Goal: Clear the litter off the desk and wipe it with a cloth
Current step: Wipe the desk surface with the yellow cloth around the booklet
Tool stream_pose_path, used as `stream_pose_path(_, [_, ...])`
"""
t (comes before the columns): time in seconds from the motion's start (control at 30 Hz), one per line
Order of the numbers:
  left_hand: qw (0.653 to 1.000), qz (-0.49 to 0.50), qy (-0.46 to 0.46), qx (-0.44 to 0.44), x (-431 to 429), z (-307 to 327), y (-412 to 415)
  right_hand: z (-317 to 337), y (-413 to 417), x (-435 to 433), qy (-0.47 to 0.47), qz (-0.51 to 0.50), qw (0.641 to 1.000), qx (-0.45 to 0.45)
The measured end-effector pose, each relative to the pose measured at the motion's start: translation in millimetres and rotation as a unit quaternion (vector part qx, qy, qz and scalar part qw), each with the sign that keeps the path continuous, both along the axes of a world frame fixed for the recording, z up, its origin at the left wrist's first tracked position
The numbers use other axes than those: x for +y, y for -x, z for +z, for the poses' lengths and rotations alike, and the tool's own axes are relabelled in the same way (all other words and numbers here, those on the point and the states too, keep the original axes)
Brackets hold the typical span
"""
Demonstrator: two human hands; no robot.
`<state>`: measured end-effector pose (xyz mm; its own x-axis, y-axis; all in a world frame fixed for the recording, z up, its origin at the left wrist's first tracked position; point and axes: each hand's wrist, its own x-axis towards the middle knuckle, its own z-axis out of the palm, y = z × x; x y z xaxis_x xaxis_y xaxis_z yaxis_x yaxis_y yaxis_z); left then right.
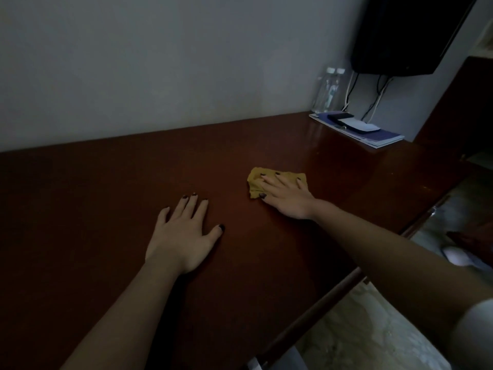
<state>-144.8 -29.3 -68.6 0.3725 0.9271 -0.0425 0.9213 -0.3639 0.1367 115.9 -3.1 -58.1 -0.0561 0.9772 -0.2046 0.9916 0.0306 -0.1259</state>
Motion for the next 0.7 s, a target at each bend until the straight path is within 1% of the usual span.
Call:
stream_pose_path(0.07, [1.0, 0.002, 0.002, -0.007, 0, 1, 0, 4, 6, -15, 0.008, 0.016, 1.0, -0.004])
stream_pose_path(0.2, [1.0, 0.004, 0.003, -0.009, 0, 0, -1, 5, 17, -61, 0.016, 0.085, 0.996, -0.014])
stream_pose_path(0.33, [1.0, 0.005, 0.007, 0.011, -1, -1, 0, 2, 24, -110, 0.011, 0.167, 0.986, -0.03])
stream_pose_path(0.43, [1.0, 0.007, 0.008, 0.025, -3, -2, 1, 0, 28, -140, 0.002, 0.217, 0.976, -0.024])
stream_pose_path(0.53, [1.0, 0.004, 0.007, 0.025, -3, -2, 2, 1, 29, -147, 0.007, 0.229, 0.973, -0.003])
stream_pose_path(0.63, [1.0, -0.001, 0.003, 0.02, -4, -3, 3, 5, 24, -131, 0.023, 0.228, 0.973, 0.025])
stream_pose_path(0.7, [1.0, -0.003, 0.0, 0.014, -3, -3, 3, 6, 19, -112, 0.027, 0.217, 0.975, 0.028])
